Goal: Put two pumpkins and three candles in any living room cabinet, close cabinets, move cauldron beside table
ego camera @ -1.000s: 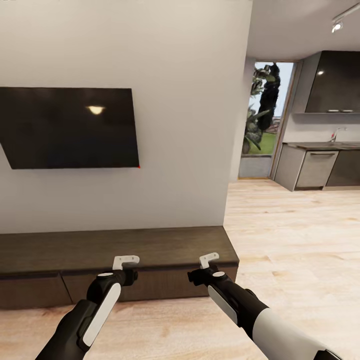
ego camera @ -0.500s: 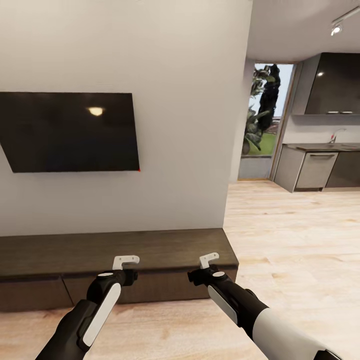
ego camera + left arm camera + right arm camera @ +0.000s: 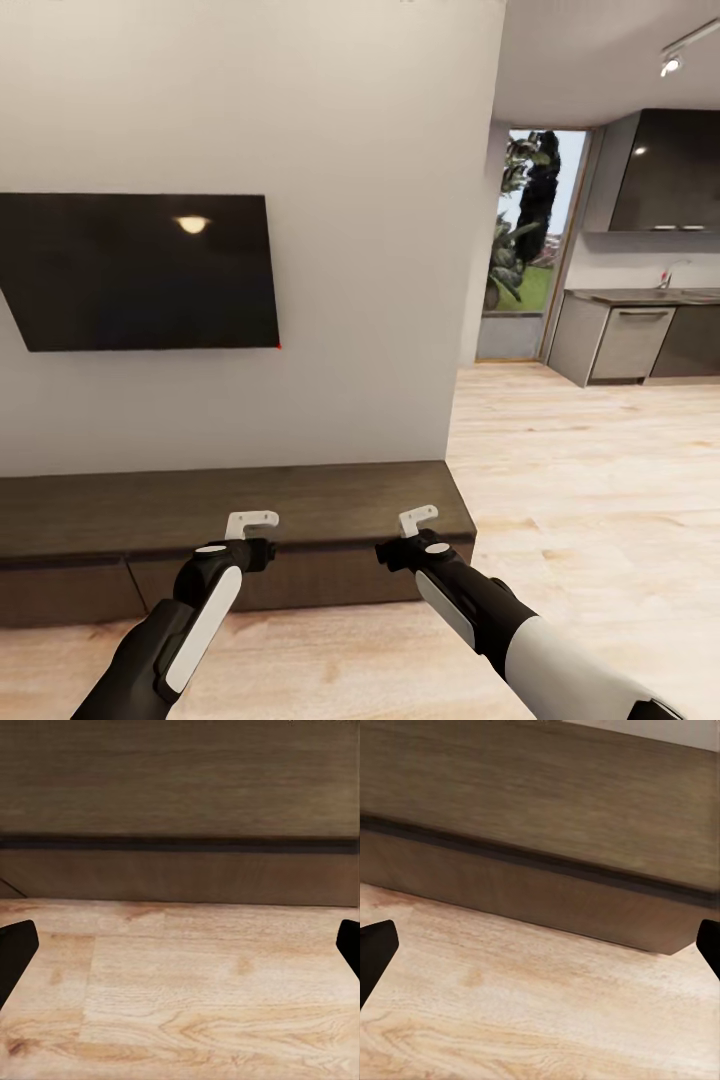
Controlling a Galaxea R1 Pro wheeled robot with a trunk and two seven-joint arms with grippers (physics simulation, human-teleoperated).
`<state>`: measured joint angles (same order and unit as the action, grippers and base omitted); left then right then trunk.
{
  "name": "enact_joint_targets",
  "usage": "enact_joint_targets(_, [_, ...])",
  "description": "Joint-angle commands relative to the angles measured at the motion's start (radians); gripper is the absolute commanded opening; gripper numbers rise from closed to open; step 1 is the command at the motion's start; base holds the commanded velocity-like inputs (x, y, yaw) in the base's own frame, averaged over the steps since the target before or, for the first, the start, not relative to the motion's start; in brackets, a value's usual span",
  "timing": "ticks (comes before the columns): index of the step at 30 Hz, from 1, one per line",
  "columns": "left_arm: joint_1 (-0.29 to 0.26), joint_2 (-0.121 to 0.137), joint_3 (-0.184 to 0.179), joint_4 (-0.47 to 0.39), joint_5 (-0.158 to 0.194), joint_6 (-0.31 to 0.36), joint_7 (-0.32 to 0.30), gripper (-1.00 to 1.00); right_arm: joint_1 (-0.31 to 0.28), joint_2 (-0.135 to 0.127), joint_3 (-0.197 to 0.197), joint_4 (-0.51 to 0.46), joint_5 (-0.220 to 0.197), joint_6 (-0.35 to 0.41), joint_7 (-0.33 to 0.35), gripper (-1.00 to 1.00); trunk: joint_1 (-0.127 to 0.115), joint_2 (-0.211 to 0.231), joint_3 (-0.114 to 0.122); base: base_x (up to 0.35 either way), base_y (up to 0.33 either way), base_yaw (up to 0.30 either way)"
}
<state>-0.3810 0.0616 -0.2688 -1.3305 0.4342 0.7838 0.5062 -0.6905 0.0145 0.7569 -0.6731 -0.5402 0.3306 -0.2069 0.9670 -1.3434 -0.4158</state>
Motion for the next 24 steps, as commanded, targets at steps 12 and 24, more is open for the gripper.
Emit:
enact_joint_targets(12, [-0.001, 0.001, -0.003, -0.001, 0.011, 0.002, 0.010, 1.00, -0.001, -0.001, 0.006, 0.001, -0.010, 0.002, -0.011, 1.00, -0.046, 0.084, 0.036, 0.000, 0.000, 0.000])
enact_joint_targets(24, [-0.001, 0.001, -0.003, -0.001, 0.011, 0.002, 0.011, 1.00, -0.001, -0.001, 0.006, 0.001, -0.010, 0.002, -0.009, 1.00, -0.092, 0.168, 0.074, 0.000, 0.000, 0.000])
